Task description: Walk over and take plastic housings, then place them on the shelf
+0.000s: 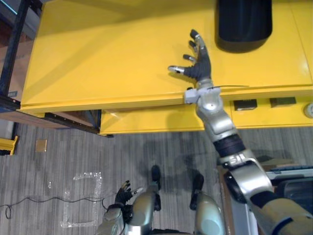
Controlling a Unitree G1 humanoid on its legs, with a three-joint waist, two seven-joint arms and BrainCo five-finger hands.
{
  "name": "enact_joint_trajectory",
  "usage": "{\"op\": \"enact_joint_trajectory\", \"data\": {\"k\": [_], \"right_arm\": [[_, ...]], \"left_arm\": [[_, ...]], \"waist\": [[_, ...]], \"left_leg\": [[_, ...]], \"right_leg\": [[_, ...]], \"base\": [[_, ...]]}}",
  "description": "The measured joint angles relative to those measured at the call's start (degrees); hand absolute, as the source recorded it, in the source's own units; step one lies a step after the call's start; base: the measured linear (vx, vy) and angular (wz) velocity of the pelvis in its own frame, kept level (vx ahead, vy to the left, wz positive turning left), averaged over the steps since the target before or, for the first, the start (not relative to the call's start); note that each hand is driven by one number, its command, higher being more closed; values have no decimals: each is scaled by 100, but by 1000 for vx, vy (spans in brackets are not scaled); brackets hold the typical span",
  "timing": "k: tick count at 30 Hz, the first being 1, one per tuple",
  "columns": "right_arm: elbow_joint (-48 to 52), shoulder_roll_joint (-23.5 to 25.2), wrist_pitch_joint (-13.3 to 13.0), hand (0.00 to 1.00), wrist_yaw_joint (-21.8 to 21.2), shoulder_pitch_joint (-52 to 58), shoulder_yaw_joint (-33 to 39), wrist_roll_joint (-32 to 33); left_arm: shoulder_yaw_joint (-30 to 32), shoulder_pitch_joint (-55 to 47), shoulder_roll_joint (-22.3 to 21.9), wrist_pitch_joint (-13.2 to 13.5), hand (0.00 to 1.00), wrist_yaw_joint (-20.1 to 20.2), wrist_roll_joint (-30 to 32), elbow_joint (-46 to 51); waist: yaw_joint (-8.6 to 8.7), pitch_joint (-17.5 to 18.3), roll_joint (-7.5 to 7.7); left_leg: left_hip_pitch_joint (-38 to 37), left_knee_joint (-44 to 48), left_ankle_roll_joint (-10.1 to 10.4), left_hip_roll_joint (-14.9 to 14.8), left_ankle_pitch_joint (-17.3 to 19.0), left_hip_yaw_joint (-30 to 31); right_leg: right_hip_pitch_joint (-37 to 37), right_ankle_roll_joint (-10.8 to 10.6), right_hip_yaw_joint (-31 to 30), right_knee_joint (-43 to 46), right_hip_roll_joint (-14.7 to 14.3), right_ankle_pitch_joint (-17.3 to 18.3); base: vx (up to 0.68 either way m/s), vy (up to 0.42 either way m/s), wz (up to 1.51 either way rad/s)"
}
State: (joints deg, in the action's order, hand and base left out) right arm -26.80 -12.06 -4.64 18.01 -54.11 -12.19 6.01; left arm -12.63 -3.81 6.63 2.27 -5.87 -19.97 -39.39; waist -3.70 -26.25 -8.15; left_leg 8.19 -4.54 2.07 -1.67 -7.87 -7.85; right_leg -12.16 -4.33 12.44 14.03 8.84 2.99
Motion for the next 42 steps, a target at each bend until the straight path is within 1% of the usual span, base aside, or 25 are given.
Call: {"op": "enact_joint_trajectory", "data": {"k": [2, 5, 9, 12, 15, 21, 29, 38, 40, 42], "right_arm": [[-98, -11, -100, 0, 207, -86, 94, -44], [-137, -18, -185, 0, 363, -99, 184, -156], [-167, -30, -214, 0, 483, -107, 187, -254], [-193, -66, -219, 0, 701, -108, 201, -295], [-295, -87, -243, 0, 825, -153, 219, -359], [-298, -90, -241, 0, 859, -157, 351, -408], [-306, -99, -183, 0, 1088, -158, 366, -515], [-355, -145, -160, 0, 1049, -158, 381, -517], [-365, -147, -178, 0, 917, -158, 391, -508], [-367, -156, -255, 0, 680, -157, 382, -488]], "left_arm": [[-1, 2, -31, 6, 0, 13, -28, 0], [-7, 6, -41, 9, 0, 38, -37, 1], [-8, 7, -40, 11, 0, 62, -36, -2], [-11, 7, -40, 13, 0, 66, -35, -3], [-14, 6, -40, 12, 0, 66, -35, -3], [-17, 6, -41, 13, 0, 63, -35, -2], [-17, 5, -45, 18, 0, 64, -34, -3], [-15, 0, -51, 19, 0, 64, -32, -3], [-12, -1, -53, 19, 0, 65, -31, -3], [-7, -3, -55, 19, 0, 69, -27, -4]], "waist": [[1, -30, -64], [-7, -39, -83], [-6, -40, -86], [0, -43, -92], [2, -43, -92], [2, -44, -96], [5, -44, -101], [6, -42, -105], [6, -41, -105], [3, -41, -105]], "left_leg": [[0, 0, 0, 19, 0, 1], [6, 0, 0, 25, 0, -9], [6, 0, 0, 24, 0, -33], [1, 1, 0, 24, 0, -38], [-8, 1, 0, 24, 0, -50], [-14, 1, 0, 24, 0, -58], [-27, 2, 0, 20, 0, -77], [-67, 2, 0, 20, 0, -115], [-72, 2, 0, 19, 0, -120], [-79, 2, 0, 17, 0, -128]], "right_leg": [[-14, -11, -6, 34, 22, 18], [-38, -11, -18, 57, 29, 26], [-62, -7, -44, 77, 29, 29], [-63, -7, -49, 81, 29, 29], [-64, -7, -60, 84, 29, 29], [-64, -8, -70, 81, 28, 28], [-63, -13, -102, 63, 21, 22], [-50, -25, -141, 27, 19, 9], [-48, -25, -144, 17, 18, 9], [-42, -27, -146, 8, 17, 8]], "base": [[0, 0, 0], [0, 0, 0], [13, -5, -3], [0, 0, 0], [0, 0, 0], [0, 0, 0], [0, 0, 0], [0, 0, -1], [0, 0, 0], [0, 0, 0]]}}
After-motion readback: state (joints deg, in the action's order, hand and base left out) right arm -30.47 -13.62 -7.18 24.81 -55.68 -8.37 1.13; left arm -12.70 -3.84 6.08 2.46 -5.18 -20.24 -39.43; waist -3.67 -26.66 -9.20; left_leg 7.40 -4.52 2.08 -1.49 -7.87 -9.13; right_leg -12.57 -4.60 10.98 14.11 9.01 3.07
